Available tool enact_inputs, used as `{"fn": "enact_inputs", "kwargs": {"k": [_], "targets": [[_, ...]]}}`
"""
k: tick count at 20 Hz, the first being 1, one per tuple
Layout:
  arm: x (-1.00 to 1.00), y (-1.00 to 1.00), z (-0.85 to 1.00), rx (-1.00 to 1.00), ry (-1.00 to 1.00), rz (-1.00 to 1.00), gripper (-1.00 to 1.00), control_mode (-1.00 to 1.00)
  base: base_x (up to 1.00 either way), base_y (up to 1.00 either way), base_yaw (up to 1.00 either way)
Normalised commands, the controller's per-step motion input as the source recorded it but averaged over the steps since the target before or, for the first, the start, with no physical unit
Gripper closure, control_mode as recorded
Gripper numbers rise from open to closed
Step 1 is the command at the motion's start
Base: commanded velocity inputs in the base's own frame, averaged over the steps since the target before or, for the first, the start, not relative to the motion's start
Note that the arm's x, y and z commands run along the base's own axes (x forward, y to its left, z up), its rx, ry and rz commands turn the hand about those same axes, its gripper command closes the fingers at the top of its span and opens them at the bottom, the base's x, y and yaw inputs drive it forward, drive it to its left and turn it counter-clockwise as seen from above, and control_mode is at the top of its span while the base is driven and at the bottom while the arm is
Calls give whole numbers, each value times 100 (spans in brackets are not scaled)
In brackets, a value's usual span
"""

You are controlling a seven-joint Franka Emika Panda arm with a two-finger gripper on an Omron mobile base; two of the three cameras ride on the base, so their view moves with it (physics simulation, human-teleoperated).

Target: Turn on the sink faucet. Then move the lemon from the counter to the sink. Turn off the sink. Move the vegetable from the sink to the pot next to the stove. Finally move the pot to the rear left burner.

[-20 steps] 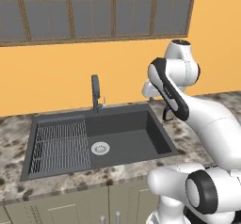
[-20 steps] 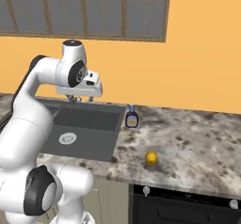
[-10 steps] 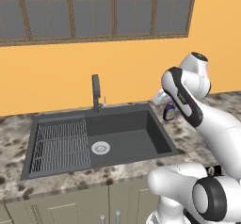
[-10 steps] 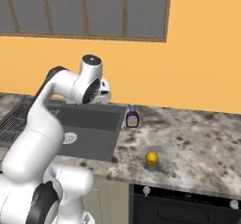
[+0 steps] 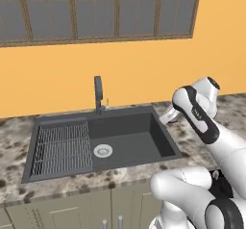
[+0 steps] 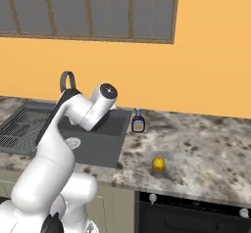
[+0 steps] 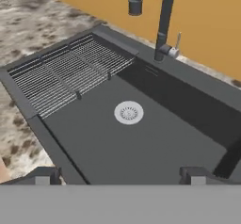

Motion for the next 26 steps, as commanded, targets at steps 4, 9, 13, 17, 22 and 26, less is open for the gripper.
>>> {"fn": "enact_inputs", "kwargs": {"k": [4, 9, 13, 17, 22, 26], "targets": [[46, 9, -3, 14, -20, 23, -100, -100, 0, 0, 0], [65, 19, 0, 10, -21, 20, -100, -100, 0, 0, 0], [66, 34, 0, 6, -23, 13, -100, -100, 0, 0, 0], [64, 49, 0, 3, -17, 4, -100, -100, 0, 0, 0], [39, 39, -8, 0, -6, 0, -100, -100, 0, 0, 0], [16, 6, -3, 0, 0, 0, -100, -100, 0, 0, 0]]}}
